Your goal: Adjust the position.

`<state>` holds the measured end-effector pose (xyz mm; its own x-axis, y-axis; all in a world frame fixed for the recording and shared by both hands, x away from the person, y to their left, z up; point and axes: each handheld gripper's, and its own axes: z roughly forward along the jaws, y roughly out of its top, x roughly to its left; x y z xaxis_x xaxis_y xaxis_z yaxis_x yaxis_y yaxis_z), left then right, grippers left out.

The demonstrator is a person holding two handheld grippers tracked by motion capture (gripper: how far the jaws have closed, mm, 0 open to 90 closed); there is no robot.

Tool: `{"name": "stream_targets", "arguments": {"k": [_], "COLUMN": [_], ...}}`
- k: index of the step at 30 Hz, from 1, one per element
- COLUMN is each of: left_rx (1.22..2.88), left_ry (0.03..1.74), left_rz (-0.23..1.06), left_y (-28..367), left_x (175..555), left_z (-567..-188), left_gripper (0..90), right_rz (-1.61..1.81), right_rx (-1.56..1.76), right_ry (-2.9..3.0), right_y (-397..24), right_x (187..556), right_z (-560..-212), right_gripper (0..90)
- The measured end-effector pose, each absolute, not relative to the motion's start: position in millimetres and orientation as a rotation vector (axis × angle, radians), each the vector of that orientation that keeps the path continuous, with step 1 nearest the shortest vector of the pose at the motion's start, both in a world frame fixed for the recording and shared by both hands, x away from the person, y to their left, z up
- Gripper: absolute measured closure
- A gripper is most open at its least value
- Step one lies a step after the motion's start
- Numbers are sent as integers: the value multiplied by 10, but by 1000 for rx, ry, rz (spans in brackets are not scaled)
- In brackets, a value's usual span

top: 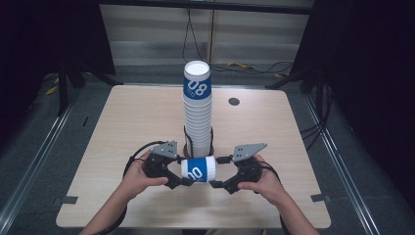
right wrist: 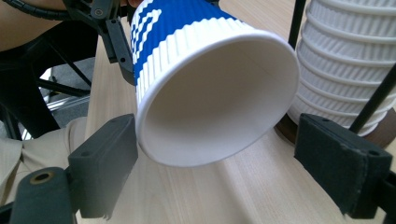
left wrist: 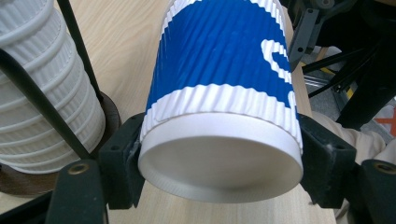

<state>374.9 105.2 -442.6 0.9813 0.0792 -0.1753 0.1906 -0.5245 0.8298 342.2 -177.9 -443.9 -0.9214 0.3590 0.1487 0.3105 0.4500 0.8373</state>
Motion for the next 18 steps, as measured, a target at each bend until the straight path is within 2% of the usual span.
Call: {"name": "stream_targets", "arguments": {"k": [18], "left_rx": [2125], "left_ry": [144], "left_rz": [-169], "left_y": [1049], "left_x": [3757], "left_z": [-4429], "left_gripper": [277], "right_rz": [1471], "right_rx": [531], "right_ry": [2681], "right_y": [-1683], "right_x": [3477], "right_z": [-4406], "right_gripper": [101]}}
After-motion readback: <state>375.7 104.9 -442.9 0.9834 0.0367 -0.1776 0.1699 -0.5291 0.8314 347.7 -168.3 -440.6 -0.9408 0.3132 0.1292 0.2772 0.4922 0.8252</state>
